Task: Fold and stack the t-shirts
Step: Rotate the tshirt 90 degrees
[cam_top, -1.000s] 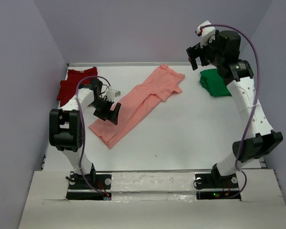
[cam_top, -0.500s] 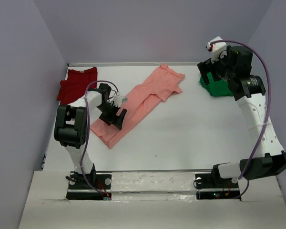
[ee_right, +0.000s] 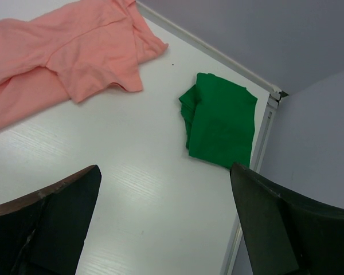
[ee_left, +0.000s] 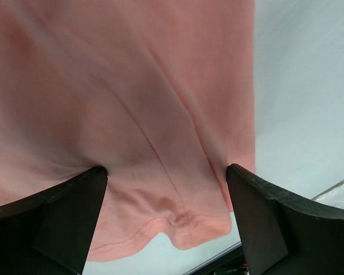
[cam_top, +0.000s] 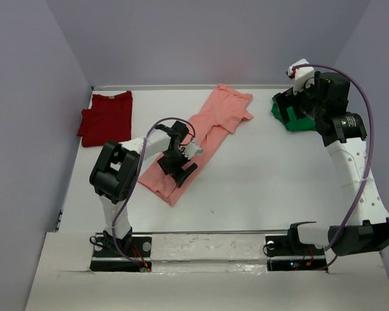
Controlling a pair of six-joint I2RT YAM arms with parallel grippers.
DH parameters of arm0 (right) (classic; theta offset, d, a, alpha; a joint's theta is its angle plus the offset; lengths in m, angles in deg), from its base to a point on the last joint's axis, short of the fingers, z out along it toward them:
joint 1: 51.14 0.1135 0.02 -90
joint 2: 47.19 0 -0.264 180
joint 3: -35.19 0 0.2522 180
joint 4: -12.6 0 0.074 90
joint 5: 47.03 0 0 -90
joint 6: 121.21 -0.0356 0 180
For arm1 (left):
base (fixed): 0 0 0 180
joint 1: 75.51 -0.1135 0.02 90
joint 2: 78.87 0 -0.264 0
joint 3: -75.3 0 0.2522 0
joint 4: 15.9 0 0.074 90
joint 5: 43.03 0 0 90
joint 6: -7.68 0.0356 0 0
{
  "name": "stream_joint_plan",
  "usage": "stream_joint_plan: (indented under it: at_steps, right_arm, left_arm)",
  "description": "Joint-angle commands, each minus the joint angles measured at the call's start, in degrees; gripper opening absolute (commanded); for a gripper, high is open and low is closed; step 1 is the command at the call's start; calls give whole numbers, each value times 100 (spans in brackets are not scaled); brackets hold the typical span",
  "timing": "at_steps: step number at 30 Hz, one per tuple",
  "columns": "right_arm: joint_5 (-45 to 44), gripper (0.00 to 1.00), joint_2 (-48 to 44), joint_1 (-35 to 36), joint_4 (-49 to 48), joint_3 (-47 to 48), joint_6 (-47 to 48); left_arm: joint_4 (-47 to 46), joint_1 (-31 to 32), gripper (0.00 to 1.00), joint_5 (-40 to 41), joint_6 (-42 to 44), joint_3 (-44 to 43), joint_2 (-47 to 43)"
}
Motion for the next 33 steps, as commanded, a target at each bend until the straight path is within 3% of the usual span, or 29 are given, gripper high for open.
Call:
stream_joint_plan:
  at_steps: [1, 10, 17, 23, 27, 33]
  right_arm:
    - [97, 100, -283, -143, -156, -105, 4]
    - [175, 100, -152, -248, -156, -150, -40]
    - [263, 100, -2, -249, -129, -71, -75]
    - [343, 100, 33, -301, -94, -71, -111]
    - [325, 100, -29, -301, -41, -114, -32]
    - [334, 100, 85, -301, 108, -71, -5]
  left_arm:
    - [186, 708, 99, -1103, 224, -43, 607]
    - [723, 2070, 99, -2105, 453, -790, 1073]
    - [925, 3151, 99, -2377, 444, -1633, 1617]
    - [1030, 3390, 99, -2457, 462, -2582, 2144]
    - [1355, 3381, 99, -2352, 532, -3663, 2681]
    - [2067, 3013, 99, -2456, 672, -4314, 2393]
